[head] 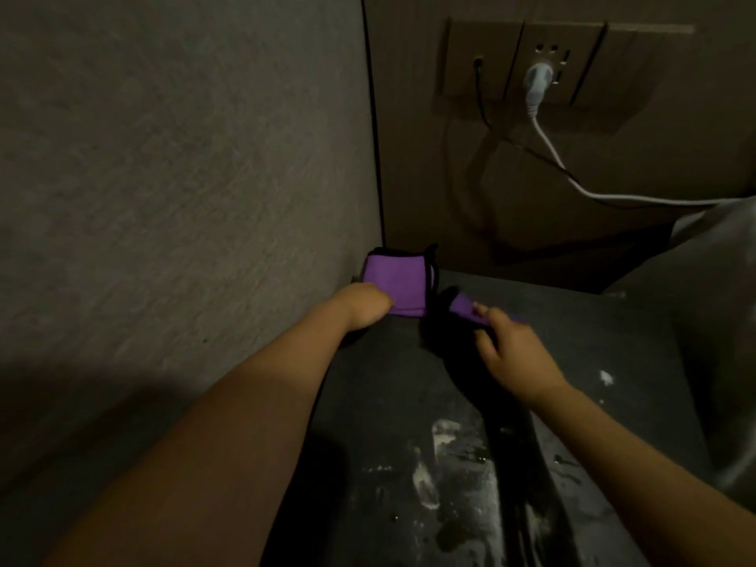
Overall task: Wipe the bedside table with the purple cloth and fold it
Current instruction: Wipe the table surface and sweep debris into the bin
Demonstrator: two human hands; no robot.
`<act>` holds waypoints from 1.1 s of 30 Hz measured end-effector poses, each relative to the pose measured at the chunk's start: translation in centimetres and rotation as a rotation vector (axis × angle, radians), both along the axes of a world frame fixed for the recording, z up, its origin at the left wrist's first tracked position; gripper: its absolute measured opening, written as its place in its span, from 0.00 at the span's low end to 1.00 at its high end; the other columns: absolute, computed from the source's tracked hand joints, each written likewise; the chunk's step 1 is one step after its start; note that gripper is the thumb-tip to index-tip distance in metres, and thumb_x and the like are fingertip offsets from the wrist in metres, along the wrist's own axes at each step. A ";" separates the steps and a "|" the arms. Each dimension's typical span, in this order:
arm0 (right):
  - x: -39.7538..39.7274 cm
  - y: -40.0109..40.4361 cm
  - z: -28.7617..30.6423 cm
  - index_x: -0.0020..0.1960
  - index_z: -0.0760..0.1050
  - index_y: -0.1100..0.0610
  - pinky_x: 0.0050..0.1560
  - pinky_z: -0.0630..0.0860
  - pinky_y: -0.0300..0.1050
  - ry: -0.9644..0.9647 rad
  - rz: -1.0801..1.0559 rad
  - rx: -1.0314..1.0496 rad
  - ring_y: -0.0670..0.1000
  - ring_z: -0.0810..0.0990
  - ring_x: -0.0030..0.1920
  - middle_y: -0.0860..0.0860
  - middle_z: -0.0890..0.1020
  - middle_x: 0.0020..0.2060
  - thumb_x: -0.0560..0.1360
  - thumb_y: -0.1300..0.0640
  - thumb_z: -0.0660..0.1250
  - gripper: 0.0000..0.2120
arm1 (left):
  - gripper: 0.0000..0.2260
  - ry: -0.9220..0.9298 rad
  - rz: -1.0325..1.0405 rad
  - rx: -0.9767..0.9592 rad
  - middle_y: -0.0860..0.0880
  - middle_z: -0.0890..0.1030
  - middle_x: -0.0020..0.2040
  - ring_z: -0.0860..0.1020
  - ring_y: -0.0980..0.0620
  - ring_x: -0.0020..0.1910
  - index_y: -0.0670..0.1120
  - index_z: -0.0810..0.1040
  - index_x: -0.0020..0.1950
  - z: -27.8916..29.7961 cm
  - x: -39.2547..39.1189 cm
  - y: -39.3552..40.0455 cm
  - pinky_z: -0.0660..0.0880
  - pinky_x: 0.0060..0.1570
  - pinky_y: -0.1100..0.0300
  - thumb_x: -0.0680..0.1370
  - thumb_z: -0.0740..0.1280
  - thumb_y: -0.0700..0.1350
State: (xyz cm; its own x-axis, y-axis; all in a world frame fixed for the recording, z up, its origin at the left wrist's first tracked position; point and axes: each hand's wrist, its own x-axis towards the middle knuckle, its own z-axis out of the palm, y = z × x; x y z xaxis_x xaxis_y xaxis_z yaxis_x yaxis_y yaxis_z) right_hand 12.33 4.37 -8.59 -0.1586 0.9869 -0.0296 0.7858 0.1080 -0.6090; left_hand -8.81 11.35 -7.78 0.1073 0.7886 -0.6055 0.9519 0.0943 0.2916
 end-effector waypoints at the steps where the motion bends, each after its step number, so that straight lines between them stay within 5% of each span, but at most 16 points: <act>1: -0.4 -0.2 -1.2 0.66 0.65 0.63 0.55 0.68 0.48 -0.039 0.057 -0.053 0.61 0.75 0.58 0.65 0.75 0.59 0.76 0.63 0.61 0.19 | 0.18 -0.001 0.011 -0.002 0.39 0.71 0.67 0.71 0.43 0.64 0.38 0.72 0.65 0.0 0.0 -0.1 0.65 0.64 0.58 0.81 0.51 0.45; 3: -1.2 -0.6 -3.2 0.70 0.60 0.63 0.66 0.60 0.45 -0.051 0.112 -0.088 0.58 0.64 0.69 0.63 0.65 0.68 0.76 0.63 0.60 0.23 | 0.19 -0.021 0.033 0.005 0.38 0.71 0.67 0.71 0.43 0.64 0.37 0.71 0.65 0.0 0.0 -0.2 0.65 0.63 0.57 0.81 0.51 0.46; 7: -2.5 -1.4 -5.1 0.68 0.64 0.60 0.69 0.57 0.47 -0.017 0.091 -0.024 0.56 0.59 0.71 0.60 0.65 0.69 0.73 0.68 0.59 0.23 | 0.20 -0.048 0.053 0.016 0.38 0.70 0.67 0.70 0.43 0.64 0.38 0.71 0.65 -0.2 -0.2 -0.3 0.65 0.63 0.57 0.81 0.52 0.49; 12: -5.0 -5.4 -5.3 0.70 0.60 0.62 0.67 0.61 0.46 -0.037 0.138 -0.064 0.59 0.64 0.69 0.63 0.63 0.69 0.72 0.70 0.59 0.27 | 0.20 -0.030 0.051 0.018 0.38 0.68 0.69 0.69 0.43 0.66 0.38 0.69 0.67 -0.3 -0.2 -0.6 0.64 0.64 0.58 0.81 0.51 0.48; 17: -6.7 -10.4 -6.0 0.62 0.67 0.59 0.44 0.78 0.50 -0.042 0.161 0.019 0.59 0.81 0.51 0.62 0.80 0.54 0.58 0.65 0.64 0.32 | 0.20 -0.019 0.049 0.011 0.37 0.67 0.70 0.68 0.43 0.67 0.36 0.67 0.67 0.3 0.3 -1.2 0.63 0.65 0.58 0.82 0.49 0.46; 26: -8.3 -16.1 -5.0 0.61 0.66 0.53 0.56 0.67 0.32 -0.045 0.177 -0.052 0.45 0.80 0.52 0.51 0.82 0.54 0.62 0.55 0.50 0.28 | 0.22 0.009 -0.001 0.024 0.38 0.66 0.71 0.68 0.43 0.67 0.37 0.66 0.68 -0.4 0.3 -1.7 0.61 0.67 0.57 0.82 0.45 0.48; 29: -7.7 -16.1 -3.3 0.65 0.66 0.51 0.54 0.67 0.34 0.158 0.072 -0.265 0.47 0.77 0.55 0.56 0.78 0.58 0.69 0.53 0.46 0.26 | 0.21 0.008 -0.007 0.041 0.37 0.70 0.68 0.70 0.43 0.64 0.37 0.69 0.66 -0.6 0.2 -1.7 0.63 0.64 0.59 0.82 0.47 0.49; 31: -7.1 -15.0 -1.7 0.49 0.72 0.49 0.45 0.69 0.35 0.370 -0.064 -0.253 0.38 0.77 0.42 0.53 0.81 0.42 0.75 0.56 0.51 0.12 | 0.21 -0.001 0.011 0.050 0.37 0.71 0.66 0.71 0.43 0.63 0.37 0.71 0.64 -0.6 0.2 -1.6 0.65 0.60 0.59 0.82 0.48 0.49; 33: -5.8 -13.5 -0.5 0.42 0.71 0.50 0.39 0.68 0.30 0.544 -0.256 -0.221 0.33 0.74 0.36 0.47 0.78 0.36 0.78 0.66 0.55 0.13 | 0.20 -0.002 0.002 0.042 0.38 0.71 0.67 0.70 0.43 0.64 0.37 0.71 0.65 -0.4 0.4 -1.4 0.64 0.63 0.59 0.82 0.48 0.47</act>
